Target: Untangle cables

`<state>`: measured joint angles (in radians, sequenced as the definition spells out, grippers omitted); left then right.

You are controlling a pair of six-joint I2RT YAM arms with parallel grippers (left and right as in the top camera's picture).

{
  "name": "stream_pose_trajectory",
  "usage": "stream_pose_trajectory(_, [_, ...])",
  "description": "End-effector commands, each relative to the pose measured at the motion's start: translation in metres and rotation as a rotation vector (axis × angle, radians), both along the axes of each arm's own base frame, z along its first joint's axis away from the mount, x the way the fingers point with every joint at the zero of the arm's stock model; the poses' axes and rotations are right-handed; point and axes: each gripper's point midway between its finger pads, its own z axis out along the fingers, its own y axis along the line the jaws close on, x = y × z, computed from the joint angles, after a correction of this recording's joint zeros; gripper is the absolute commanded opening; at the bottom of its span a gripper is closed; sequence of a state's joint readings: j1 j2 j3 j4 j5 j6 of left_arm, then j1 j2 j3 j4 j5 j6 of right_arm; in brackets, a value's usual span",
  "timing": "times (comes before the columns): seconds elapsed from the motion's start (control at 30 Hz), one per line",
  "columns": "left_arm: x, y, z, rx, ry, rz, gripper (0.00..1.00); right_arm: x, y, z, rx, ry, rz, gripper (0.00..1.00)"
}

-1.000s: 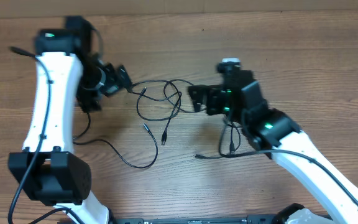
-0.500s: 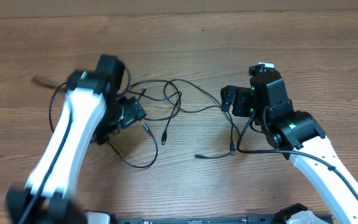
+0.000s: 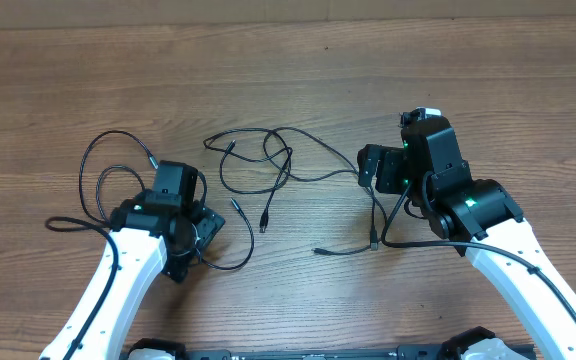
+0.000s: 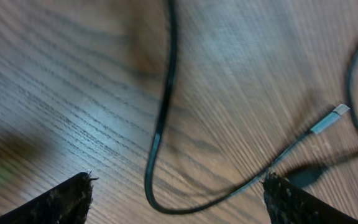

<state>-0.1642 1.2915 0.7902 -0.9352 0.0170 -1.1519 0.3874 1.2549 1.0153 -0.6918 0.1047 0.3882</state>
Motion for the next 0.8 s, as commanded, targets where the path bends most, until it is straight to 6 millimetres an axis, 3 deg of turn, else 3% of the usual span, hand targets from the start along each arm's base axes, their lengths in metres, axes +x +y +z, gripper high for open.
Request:
stream_pose_trajectory(0.0, [-0.012, 0.005, -0.023, 0.021, 0.060, 0.130, 0.85, 0.002, -0.001, 0.003, -0.003, -0.013, -0.004, 1.00])
stream_pose_trajectory(0.03, [-0.013, 0.005, -0.028, 0.021, 0.068, 0.145, 0.83, 0.002, -0.001, 0.004, -0.003, -0.014, -0.004, 1.00])
stream_pose_trajectory(0.1, [-0.015, 0.005, -0.039, 0.022, 0.082, 0.170, 0.69, 0.002, -0.001, 0.004, -0.003, -0.014, -0.003, 1.00])
stream_pose_trajectory(0.2, [-0.016, 0.006, -0.049, 0.026, 0.098, 0.171, 0.27, 0.002, -0.001, 0.004, -0.003, -0.014, -0.004, 1.00])
stream_pose_trajectory(0.23, [-0.015, 0.008, -0.051, 0.038, 0.097, 0.173, 0.04, 0.002, -0.001, 0.004, -0.003, -0.014, -0.004, 1.00])
stream_pose_trajectory(0.33, [-0.002, 0.025, -0.044, 0.100, 0.044, 0.195, 0.04, 0.002, -0.001, 0.004, -0.003, -0.014, -0.004, 1.00])
stream_pose_trajectory(0.47, [0.041, 0.062, -0.011, 0.187, -0.079, 0.146, 0.04, 0.002, -0.001, 0.004, -0.003, -0.014, -0.004, 1.00])
stream_pose_trajectory(0.63, [0.094, 0.121, 0.040, 0.264, -0.269, 0.154, 0.04, 0.002, -0.001, 0.004, -0.003, -0.014, -0.004, 1.00])
stream_pose_trajectory(0.77, [0.113, 0.166, 0.057, 0.302, -0.369, 0.237, 0.04, 0.002, -0.001, 0.004, -0.003, -0.014, -0.004, 1.00])
